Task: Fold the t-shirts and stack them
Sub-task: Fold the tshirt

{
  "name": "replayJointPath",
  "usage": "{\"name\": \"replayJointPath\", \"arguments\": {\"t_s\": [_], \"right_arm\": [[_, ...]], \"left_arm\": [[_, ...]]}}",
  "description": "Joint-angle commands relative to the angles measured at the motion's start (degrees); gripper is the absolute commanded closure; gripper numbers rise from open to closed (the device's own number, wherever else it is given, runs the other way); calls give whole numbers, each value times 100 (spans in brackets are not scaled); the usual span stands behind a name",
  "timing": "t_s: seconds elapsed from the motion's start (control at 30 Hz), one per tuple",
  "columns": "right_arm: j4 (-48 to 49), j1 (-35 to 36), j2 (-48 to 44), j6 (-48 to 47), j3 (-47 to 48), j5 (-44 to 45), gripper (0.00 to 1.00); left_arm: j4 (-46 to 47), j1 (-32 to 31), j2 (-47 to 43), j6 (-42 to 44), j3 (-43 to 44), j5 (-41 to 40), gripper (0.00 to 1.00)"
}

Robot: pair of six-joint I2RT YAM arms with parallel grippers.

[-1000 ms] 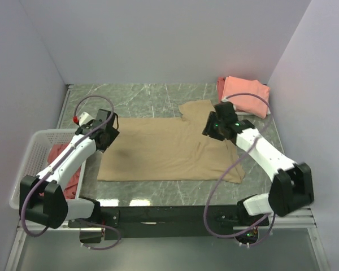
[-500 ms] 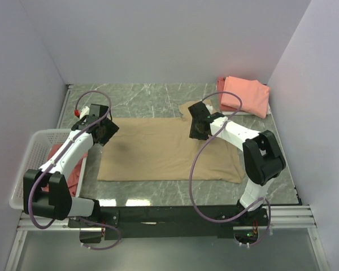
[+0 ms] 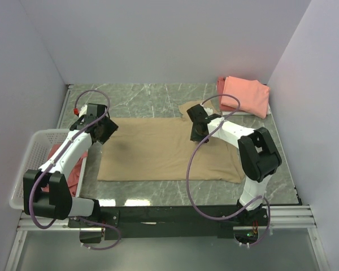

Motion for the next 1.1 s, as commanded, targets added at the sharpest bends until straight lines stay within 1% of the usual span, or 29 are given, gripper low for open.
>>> {"name": "replayJointPath", "arguments": {"t_s": [0.0, 0.1, 0.2, 0.27, 0.3, 0.33, 0.43, 0.63, 0.73, 0.9, 1.07], "right_arm": [[111, 47, 170, 105, -41, 158, 59], [146, 38, 258, 105, -41, 158, 59], [146, 47, 302, 149, -41, 167, 63], [163, 47, 249, 175, -103, 193, 77], [163, 47, 223, 202, -120, 202, 81], [172, 47, 162, 202, -155, 193, 85], [164, 56, 39, 220, -191, 202, 91], [242, 152, -233, 228, -217, 290, 96], [286, 266, -278, 202, -165, 377, 97], [251, 486, -68, 149, 37, 483, 98], [383, 557, 38, 79, 29, 448, 97]], "left_arm": [[230, 38, -22, 121, -55, 119, 42], [248, 39, -13, 121, -81, 145, 42], [257, 39, -22, 121, -99, 154, 43], [248, 47, -13, 121, -107, 145, 43], [248, 47, -31, 112, -116, 154, 43], [257, 47, -31, 112, -116, 154, 43], [266, 47, -57, 112, -169, 171, 43], [266, 39, -110, 121, -222, 136, 43], [274, 47, -119, 112, -265, 128, 43], [274, 47, -101, 120, -301, 128, 43], [257, 47, -110, 112, -310, 101, 43]]}}
